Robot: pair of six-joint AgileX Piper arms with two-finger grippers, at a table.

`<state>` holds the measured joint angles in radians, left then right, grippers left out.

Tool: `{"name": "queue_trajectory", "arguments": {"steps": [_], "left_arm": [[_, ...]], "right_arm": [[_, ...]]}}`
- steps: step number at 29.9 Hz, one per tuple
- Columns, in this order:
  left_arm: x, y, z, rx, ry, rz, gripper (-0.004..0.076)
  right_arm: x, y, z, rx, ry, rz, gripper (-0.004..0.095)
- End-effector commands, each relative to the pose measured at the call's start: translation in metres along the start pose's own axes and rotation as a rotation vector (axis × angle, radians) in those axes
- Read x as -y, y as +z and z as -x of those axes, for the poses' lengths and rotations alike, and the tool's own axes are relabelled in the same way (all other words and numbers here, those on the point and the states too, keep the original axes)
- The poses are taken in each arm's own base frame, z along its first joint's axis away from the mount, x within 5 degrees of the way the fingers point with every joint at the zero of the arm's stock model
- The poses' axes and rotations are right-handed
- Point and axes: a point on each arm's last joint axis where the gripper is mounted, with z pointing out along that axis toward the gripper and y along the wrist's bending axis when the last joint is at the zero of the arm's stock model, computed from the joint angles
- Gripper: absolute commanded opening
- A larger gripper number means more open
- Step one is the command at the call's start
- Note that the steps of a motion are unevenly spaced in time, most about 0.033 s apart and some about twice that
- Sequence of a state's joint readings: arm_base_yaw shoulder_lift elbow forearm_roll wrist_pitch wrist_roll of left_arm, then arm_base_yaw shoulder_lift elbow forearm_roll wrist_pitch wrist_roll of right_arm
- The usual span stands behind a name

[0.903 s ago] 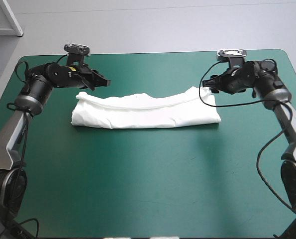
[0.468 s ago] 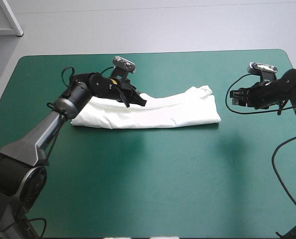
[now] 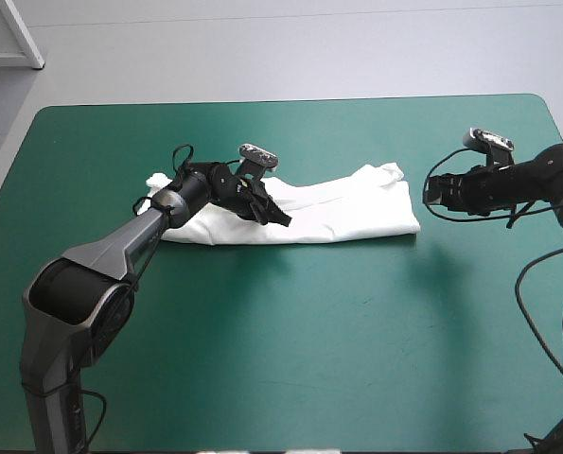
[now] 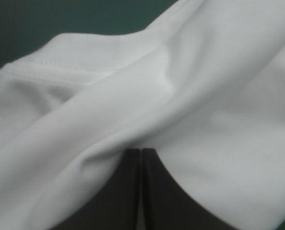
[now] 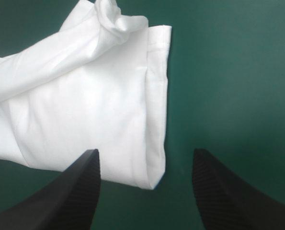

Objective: Fold the cloth

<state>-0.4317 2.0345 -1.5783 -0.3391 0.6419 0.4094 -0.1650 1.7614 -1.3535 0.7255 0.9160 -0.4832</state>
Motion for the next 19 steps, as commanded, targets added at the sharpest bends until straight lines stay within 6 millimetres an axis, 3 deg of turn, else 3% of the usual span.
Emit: {"name": "queue_trajectory", "arguments": {"steps": [1,8,13,19], "left_arm": [[0.003,-0.023,0.020,0.118,-0.003,0.019,0.0019],[0.002,-0.018,0.017,0.101,0.007,0.025,0.0019],[0.002,-0.018,0.017,0.099,0.014,0.029,0.0019],[0.001,-0.018,0.017,0.100,0.023,0.037,0.0019]], "right_arm": [[-0.005,-0.003,0.010,0.072,0.029,0.074,0.0542],[0.013,0.043,0.008,0.014,0.164,0.198,0.0542],[0.024,0.065,0.002,-0.041,0.220,0.226,0.0542],[0.012,0.079,-0.005,-0.097,0.204,0.252,0.0541]]}}
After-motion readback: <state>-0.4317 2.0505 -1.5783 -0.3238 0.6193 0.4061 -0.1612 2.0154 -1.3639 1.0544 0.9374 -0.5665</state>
